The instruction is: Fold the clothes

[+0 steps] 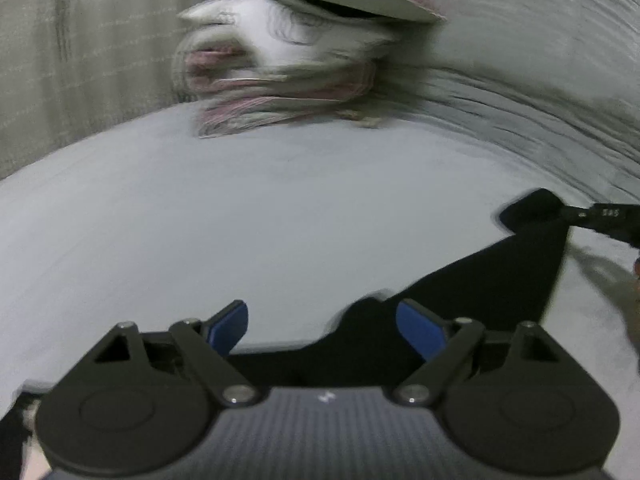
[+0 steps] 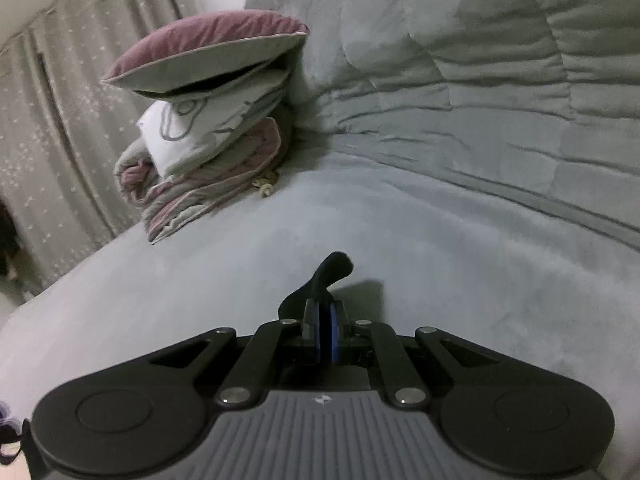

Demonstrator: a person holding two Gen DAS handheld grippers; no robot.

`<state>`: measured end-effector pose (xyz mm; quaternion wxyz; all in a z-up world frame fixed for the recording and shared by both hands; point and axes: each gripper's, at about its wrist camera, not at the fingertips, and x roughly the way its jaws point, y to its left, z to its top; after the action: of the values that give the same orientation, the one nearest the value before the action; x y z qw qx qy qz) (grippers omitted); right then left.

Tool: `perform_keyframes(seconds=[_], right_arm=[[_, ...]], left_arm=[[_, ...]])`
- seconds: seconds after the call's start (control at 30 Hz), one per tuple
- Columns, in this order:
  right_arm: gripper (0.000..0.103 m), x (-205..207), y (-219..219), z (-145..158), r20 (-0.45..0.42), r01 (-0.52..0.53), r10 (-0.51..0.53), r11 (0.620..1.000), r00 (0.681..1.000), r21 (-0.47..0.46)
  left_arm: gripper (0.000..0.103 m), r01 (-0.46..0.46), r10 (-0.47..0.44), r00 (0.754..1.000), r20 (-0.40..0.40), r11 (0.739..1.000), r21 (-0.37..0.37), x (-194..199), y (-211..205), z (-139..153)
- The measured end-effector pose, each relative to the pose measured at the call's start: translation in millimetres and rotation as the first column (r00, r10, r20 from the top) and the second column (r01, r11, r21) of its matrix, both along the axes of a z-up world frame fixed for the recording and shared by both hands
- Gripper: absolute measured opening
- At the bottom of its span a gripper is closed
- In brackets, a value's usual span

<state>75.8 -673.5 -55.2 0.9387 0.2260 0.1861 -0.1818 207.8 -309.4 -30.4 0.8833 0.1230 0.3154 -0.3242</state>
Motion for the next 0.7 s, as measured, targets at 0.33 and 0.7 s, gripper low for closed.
perform_keyframes(seconds=[0.33,0.7], right_arm=[[0.008,-28,-57,-11,0.080,0.108,-0.134,0.959,0.988,0.263],[0.014,-40,-79,-21,0.047,0.204,-0.236,0.912,0.971,0.355]], left_arm=[[0.086,0.304,-0.327,0.926,-0.187,0.942,-0.140,28,-163,-25],[0.076,0.442,-0.443,0.896,-0.036,0.896,-0.033,-21,-251,-26]])
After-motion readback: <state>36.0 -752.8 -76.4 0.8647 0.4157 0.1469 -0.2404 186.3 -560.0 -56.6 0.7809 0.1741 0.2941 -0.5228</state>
